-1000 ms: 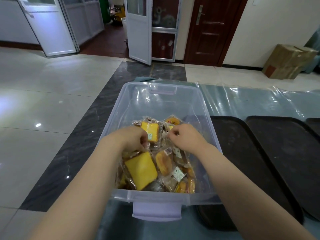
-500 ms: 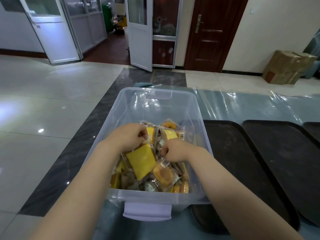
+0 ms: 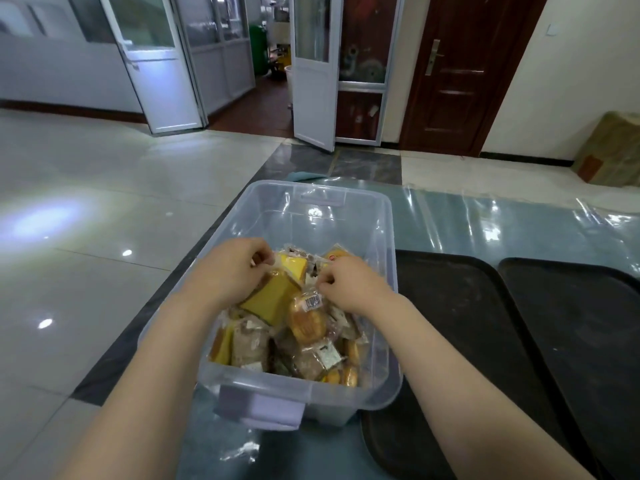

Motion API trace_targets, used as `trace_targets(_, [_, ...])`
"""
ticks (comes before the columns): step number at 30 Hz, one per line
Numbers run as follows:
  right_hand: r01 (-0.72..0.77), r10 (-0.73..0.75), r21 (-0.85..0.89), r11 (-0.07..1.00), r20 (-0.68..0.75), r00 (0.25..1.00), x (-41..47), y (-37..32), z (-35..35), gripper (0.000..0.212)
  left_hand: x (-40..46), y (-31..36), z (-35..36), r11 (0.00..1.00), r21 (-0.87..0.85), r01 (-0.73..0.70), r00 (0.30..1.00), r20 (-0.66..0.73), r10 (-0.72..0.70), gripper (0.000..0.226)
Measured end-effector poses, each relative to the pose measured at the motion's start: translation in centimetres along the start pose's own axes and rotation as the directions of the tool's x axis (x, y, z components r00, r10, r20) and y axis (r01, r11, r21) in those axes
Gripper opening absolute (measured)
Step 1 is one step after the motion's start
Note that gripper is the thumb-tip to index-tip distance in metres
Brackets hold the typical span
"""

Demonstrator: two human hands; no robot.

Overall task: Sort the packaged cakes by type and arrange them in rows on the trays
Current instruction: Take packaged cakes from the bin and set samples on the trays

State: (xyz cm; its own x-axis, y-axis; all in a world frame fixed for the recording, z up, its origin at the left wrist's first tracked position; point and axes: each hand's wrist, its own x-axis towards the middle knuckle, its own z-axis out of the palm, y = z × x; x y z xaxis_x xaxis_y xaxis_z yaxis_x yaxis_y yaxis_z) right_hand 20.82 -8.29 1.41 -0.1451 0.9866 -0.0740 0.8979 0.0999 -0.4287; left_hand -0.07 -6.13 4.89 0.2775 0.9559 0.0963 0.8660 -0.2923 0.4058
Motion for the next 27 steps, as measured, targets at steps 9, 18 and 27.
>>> trace_targets(9, [0.073, 0.066, 0.460, 0.885, -0.278, 0.958, -3.9, 3.9, -7.3, 0.018, -1.9, 6.7, -0.2, 0.942, -0.336, 0.011, 0.941, -0.314, -0.124, 0.006])
trace_targets(18, [0.160, 0.168, 0.609, 0.777, -0.445, 0.879, -8.8, 9.5, -12.4, 0.015, -3.0, 14.8, 0.7, 0.858, -0.485, -0.168, 0.866, -0.488, -0.106, 0.020])
trace_targets(27, [0.151, 0.226, 0.662, 0.734, -0.447, 0.865, -13.8, 16.8, -13.5, 0.016, -3.5, 22.8, 4.2, 0.811, -0.541, -0.222, 0.877, -0.474, -0.077, 0.018])
